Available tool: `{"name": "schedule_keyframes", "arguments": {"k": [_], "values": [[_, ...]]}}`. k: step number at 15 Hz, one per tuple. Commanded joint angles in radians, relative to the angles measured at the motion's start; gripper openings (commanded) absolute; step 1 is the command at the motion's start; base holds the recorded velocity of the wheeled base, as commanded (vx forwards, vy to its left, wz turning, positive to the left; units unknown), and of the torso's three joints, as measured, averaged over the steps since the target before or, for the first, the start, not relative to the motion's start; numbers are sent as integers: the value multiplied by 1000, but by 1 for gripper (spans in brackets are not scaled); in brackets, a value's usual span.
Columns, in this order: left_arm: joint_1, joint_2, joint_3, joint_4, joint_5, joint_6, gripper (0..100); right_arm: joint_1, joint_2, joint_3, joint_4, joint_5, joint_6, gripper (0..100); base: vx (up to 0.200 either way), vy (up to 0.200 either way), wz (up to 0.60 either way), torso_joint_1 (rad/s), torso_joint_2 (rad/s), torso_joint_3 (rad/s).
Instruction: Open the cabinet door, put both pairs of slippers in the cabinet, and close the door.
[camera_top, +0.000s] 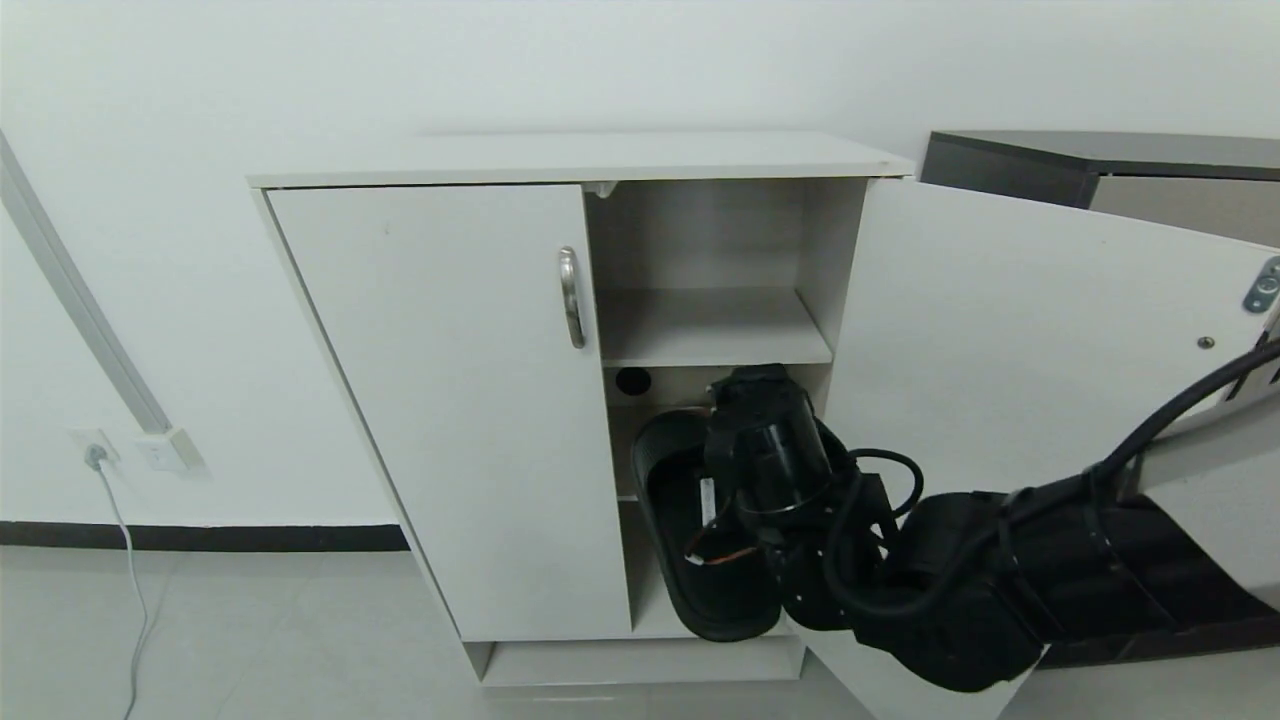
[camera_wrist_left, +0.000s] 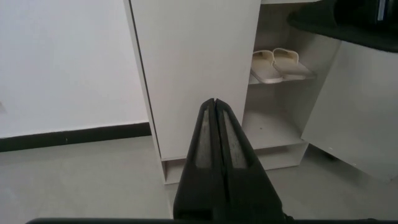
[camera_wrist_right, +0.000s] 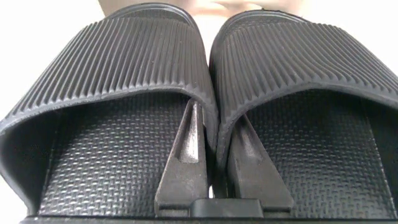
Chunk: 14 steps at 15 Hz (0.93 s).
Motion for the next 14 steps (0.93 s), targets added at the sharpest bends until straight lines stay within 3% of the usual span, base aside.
{"name": "schedule_keyframes", "arguments": {"k": [1, 5, 13, 14], "values": [[0, 0, 0, 0, 0, 0, 0, 0, 34, -190, 155, -69, 58, 0, 0, 0, 0, 0, 0, 0], [0, 0, 0, 0, 1, 0, 0, -9, 21, -267, 162, -75, 3, 0, 0, 0, 0, 0, 0, 0], [0, 0, 0, 0, 1, 1, 0, -13, 23, -276, 165, -73, -14, 0, 0, 0, 0, 0, 0, 0], [0, 0, 0, 0, 1, 1, 0, -13, 23, -274, 165, -73, -14, 0, 200, 0, 0, 2, 2, 2]]}}
